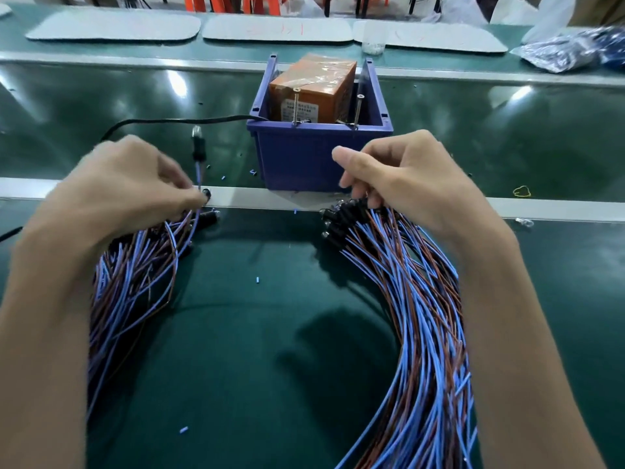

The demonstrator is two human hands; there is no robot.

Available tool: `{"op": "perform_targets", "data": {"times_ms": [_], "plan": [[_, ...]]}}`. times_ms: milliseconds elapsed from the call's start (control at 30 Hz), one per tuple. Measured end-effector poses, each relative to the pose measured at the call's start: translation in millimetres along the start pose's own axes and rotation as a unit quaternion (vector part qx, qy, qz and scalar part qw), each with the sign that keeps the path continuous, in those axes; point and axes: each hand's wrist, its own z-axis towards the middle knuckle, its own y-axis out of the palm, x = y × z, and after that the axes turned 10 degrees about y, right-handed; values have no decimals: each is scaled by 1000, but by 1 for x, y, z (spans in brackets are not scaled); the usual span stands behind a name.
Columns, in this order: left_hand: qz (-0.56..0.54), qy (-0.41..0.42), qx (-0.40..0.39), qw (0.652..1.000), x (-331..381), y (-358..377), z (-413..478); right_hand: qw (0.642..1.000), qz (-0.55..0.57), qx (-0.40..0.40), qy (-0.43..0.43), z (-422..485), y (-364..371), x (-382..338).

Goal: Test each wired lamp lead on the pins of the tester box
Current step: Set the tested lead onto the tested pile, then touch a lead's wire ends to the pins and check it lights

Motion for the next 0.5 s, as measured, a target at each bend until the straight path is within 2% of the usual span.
{"op": "perform_targets", "data": {"times_ms": [100,200,300,433,467,500], "plan": [[-131,109,62,983,39,0,-10,994,31,-102,-13,-3,10,-5],[-208,172,58,961,77,12,-23,989,51,-136,-30,-5,20,-9],[-233,157,84,956,98,26,-29,985,134,-104,-32,-4,22,-10],[-288,96,145,942,113,34,-33,982,190,-4,-10,-2,18,-10],[-335,82,117,931,117,34,-34,979,203,22,-5,-1,16,-11],[-402,53,56,912,120,33,-35,975,217,47,-2,-2,15,-11]]}}
